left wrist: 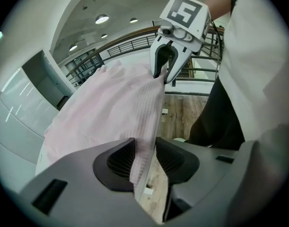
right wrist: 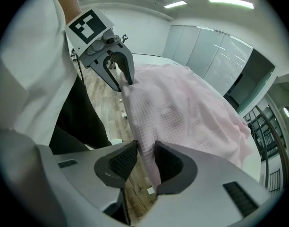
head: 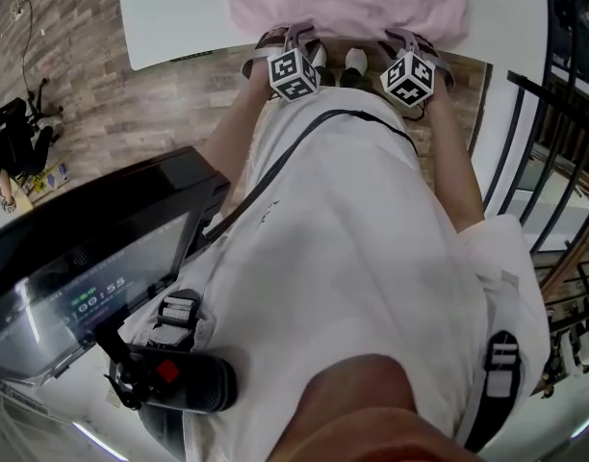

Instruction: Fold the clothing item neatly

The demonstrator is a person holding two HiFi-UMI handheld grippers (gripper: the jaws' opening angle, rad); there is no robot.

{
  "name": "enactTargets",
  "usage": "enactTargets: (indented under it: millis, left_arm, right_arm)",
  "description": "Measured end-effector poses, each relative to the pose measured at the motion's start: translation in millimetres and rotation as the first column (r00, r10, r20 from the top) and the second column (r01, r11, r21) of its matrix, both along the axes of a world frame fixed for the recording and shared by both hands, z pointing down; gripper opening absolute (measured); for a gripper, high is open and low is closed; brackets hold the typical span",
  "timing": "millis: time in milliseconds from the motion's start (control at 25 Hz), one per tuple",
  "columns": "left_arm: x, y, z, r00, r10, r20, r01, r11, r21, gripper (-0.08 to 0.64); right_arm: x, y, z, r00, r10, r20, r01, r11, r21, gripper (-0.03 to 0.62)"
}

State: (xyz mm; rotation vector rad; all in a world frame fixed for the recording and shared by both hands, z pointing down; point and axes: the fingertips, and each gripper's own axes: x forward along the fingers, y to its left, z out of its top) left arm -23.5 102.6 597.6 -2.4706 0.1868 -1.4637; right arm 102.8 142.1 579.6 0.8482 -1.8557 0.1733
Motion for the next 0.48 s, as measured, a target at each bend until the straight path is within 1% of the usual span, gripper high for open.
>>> enactTargets:
  millis: [80, 120, 160, 240, 360, 480]
  left_arm:
    - [0.0, 3.8, -0.1, 1.000, 0.001, 0.001, -0.001, 1.000, 0.004, 0.121]
    - [-0.2, 6.0, 0.2, 1.000, -0.006, -0.003, 0.006, 1.000, -0.003, 0.091]
    - [-0.5, 7.7, 0.4, 1.000, -0.016, -0.010, 0.015, 1.000, -0.013, 0.079]
    - [-0.9, 8.8, 0.1, 0.999, -0.029, -0.024, 0.028, 0.999, -0.041, 0.065]
    - [-2.0, 8.4, -1.6, 0.999, -0.032, -0.030, 0.029, 0.995, -0.092, 0.009]
    - [-6.1, 8.0, -1.4, 0.999, -0.028, -0.023, 0.025, 0.991, -0.130, 0.009]
  right_arm:
    - [-0.4, 3.1, 0.4, 1.000, 0.001, -0.014, -0.001, 1.000, 0.014, 0.098]
    - [-0.2, 5.2, 0.7, 1.000, 0.005, -0.017, -0.005, 1.000, 0.020, 0.077]
    - [0.5, 6.9, 0.7, 1.000, 0.009, -0.016, -0.009, 1.000, 0.022, 0.057]
    - [2.3, 9.0, -0.4, 1.000, 0.015, -0.005, -0.015, 1.000, 0.011, 0.040]
    - [5.2, 12.7, -2.9, 0.999, 0.016, 0.028, -0.015, 0.999, -0.034, 0.034]
    - [1.3, 16.4, -6.5, 0.998, -0.002, 0.064, 0.007, 0.998, -0.067, 0.031]
